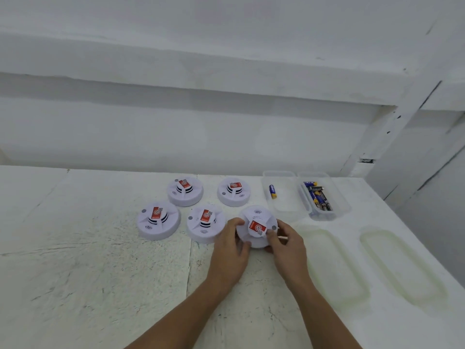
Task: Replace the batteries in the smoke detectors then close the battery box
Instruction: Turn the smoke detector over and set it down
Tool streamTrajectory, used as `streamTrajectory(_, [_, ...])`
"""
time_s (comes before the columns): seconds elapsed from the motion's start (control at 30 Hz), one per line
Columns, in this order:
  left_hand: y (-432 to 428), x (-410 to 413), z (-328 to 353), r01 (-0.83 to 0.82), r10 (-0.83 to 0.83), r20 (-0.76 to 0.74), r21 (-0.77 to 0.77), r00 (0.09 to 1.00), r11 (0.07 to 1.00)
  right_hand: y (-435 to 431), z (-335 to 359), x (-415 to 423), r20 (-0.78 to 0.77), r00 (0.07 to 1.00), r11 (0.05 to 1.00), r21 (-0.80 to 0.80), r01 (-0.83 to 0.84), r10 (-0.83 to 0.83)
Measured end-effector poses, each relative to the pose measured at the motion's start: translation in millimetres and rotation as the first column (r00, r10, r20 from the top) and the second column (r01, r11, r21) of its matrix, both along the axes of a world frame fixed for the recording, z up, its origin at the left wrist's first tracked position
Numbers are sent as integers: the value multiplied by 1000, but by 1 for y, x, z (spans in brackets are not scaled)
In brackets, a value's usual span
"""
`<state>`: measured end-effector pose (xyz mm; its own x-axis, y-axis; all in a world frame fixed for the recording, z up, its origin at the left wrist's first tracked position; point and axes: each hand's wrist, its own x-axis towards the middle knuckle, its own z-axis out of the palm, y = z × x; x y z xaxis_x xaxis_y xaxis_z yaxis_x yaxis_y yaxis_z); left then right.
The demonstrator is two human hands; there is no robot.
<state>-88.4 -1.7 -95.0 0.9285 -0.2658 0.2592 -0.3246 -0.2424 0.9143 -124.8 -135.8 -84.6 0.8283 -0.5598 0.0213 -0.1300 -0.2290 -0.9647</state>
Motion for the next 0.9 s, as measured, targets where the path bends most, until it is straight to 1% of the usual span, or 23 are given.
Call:
streamTrajectory(0.13, [-8,6,-1,0,-1,29,38,1000,999,-7,-1,10,-44,997,997,-62,53,-56])
streamTrajectory(0.23, [-12,8,-2,-39,36,33,124,999,992,-9,0,16,-59,994,989,-121,88,-96])
streamTrajectory(0.33, [-15,10,1,-60,66,-23,200,998,978,-9,-6,24,-94,991,977,-197,80,-100])
streamTrajectory(0.4, [-16,12,0,-44,52,-27,238,998,970,-11,-12,30,-151,984,964,-261,53,-95])
streamTrajectory(0.5, [-18,14,-1,-27,35,-23,274,999,961,-12,-14,34,-203,977,951,-309,-9,-56])
streamTrajectory(0.63, [-18,14,-4,-14,22,-22,285,1000,958,-11,-13,32,-195,981,954,-296,-39,-20])
streamTrajectory(0.73, [-15,13,-7,26,-23,-14,296,1000,955,-7,-6,25,-208,977,967,-255,-17,-38])
streamTrajectory(0.8, [-9,10,-4,37,-39,4,259,999,965,-2,0,20,-195,980,976,-216,6,-49])
streamTrajectory(0.9, [4,3,3,26,-35,53,163,998,986,6,7,13,-157,985,979,-199,38,-70])
